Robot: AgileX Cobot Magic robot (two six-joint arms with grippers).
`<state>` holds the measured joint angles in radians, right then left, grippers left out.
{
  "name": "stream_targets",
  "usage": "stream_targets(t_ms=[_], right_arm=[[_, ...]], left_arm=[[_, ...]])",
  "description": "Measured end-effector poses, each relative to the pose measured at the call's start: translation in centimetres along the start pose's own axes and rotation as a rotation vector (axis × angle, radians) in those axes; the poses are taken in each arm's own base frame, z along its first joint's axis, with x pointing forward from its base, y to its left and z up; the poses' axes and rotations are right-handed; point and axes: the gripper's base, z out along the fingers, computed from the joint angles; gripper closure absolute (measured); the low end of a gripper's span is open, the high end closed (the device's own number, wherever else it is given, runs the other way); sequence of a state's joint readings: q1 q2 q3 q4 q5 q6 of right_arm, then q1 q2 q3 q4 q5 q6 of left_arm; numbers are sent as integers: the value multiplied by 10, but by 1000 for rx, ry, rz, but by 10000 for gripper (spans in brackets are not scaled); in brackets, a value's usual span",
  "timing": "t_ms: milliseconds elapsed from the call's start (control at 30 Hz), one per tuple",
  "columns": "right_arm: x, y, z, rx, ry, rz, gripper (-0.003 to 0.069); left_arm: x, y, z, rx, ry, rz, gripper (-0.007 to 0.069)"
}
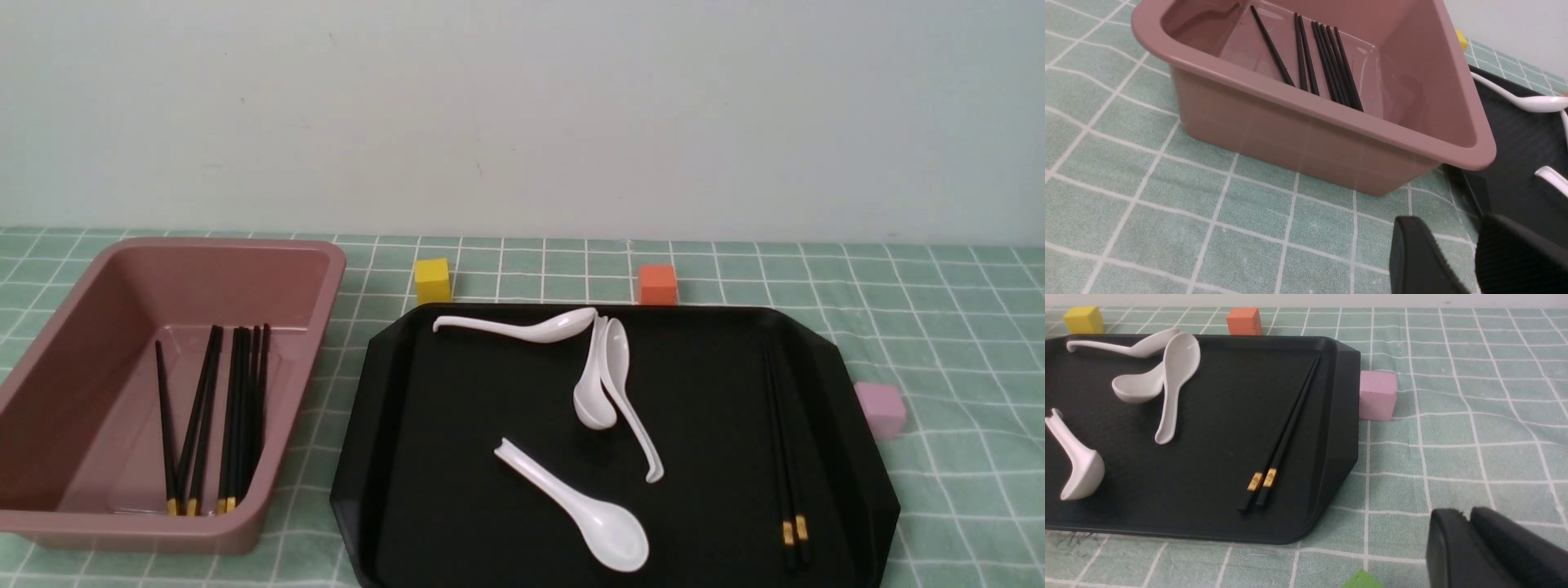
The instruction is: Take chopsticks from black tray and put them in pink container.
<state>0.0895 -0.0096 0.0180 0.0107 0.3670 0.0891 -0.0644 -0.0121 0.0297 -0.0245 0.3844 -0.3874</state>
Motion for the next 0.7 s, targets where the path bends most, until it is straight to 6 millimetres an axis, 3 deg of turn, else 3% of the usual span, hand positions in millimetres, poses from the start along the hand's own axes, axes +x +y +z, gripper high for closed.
stream_targets(t_ms=[700], right_arm=[[0,0,0,0,0,0,541]], left_arm=[[0,0,0,0,0,0,386]])
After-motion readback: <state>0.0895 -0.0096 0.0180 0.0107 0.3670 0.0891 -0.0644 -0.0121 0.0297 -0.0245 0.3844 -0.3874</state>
